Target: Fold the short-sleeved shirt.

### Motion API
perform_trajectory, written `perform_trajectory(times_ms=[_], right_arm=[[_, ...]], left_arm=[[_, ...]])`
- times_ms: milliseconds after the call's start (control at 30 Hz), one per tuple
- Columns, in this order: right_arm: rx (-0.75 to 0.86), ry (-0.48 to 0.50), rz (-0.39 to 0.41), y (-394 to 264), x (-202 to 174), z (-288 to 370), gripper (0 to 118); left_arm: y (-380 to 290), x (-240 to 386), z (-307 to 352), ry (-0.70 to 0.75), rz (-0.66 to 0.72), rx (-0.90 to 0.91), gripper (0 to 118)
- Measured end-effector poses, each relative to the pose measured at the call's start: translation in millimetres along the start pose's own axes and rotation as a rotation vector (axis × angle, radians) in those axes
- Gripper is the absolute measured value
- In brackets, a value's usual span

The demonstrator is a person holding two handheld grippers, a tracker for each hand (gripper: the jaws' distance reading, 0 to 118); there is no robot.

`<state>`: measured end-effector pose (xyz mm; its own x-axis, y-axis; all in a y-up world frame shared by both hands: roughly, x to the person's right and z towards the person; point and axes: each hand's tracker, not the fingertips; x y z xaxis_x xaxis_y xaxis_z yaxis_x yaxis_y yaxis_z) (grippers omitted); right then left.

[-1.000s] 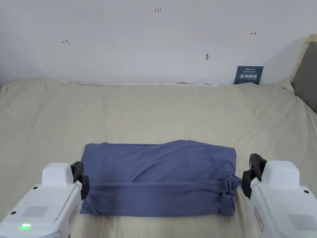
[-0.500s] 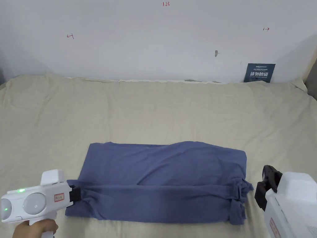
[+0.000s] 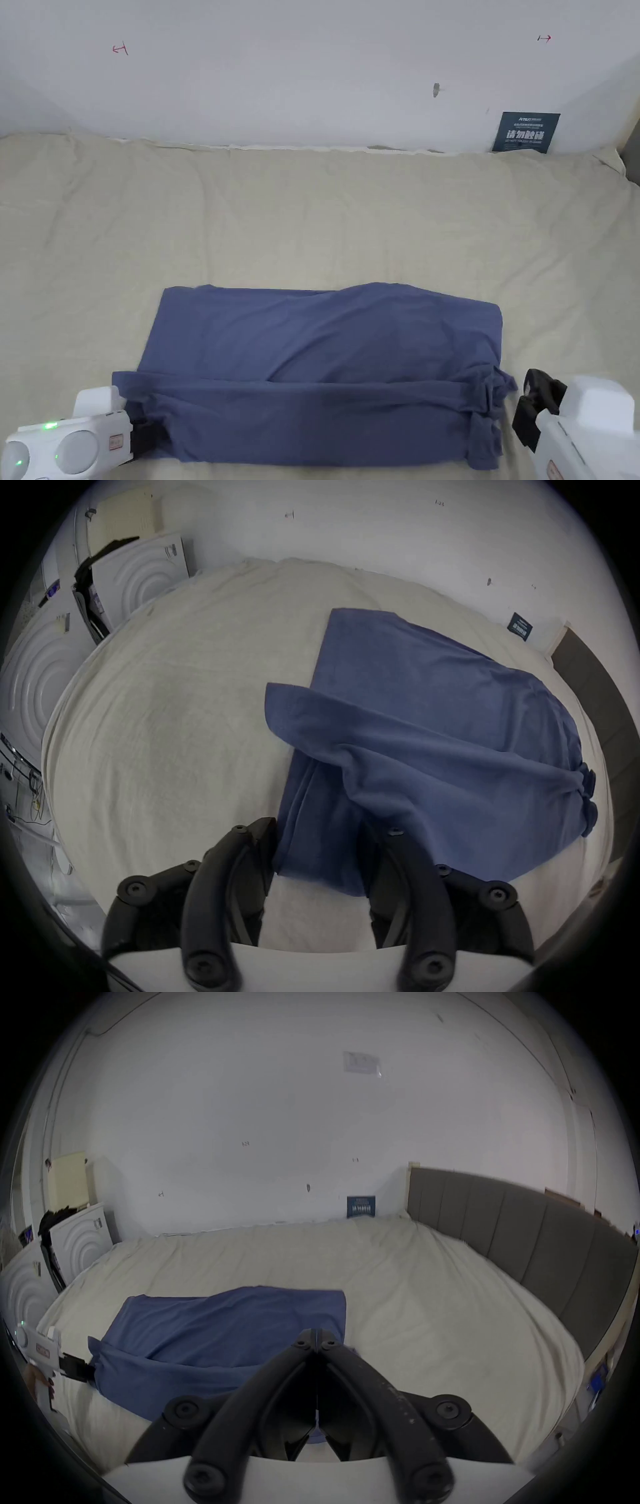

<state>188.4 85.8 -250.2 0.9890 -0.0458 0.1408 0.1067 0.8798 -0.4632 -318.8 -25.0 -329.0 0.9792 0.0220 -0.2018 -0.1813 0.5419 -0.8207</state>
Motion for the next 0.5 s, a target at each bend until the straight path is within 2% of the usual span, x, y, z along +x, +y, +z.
perform_trajectory(times_ms=[33,67,100,133,167,267,400,433,500], right_arm=[[-0.037,-0.007,-0.017,-5,4,-8,24],[-0.082,-0.012,-0.031,-10,7,-18,48],[-0.131,-0.016,-0.040,-15,9,-27,66],[-0.194,-0.013,-0.050,-22,12,-41,66],[-0.260,-0.007,-0.049,-29,13,-54,72],[-0.391,-0.038,-0.029,-51,13,-88,102],[-0.455,-0.021,-0.033,-72,9,-114,97],[-0.465,-0.004,-0.038,-76,7,-114,86],[-0.483,0.031,-0.065,-81,6,-116,40]], left_arm=[[-1,2,2,-0.010,-0.015,0.002,15],[-2,4,4,-0.013,-0.022,0.010,7],[-3,5,6,-0.016,-0.024,0.021,7],[-3,6,9,-0.018,-0.026,0.029,7],[-2,7,13,-0.018,-0.040,0.042,7],[1,6,28,-0.029,-0.047,0.087,7],[5,-1,40,-0.089,0.007,0.114,7],[5,-3,42,-0.086,0.010,0.114,7],[5,-6,42,-0.086,0.025,0.114,7]])
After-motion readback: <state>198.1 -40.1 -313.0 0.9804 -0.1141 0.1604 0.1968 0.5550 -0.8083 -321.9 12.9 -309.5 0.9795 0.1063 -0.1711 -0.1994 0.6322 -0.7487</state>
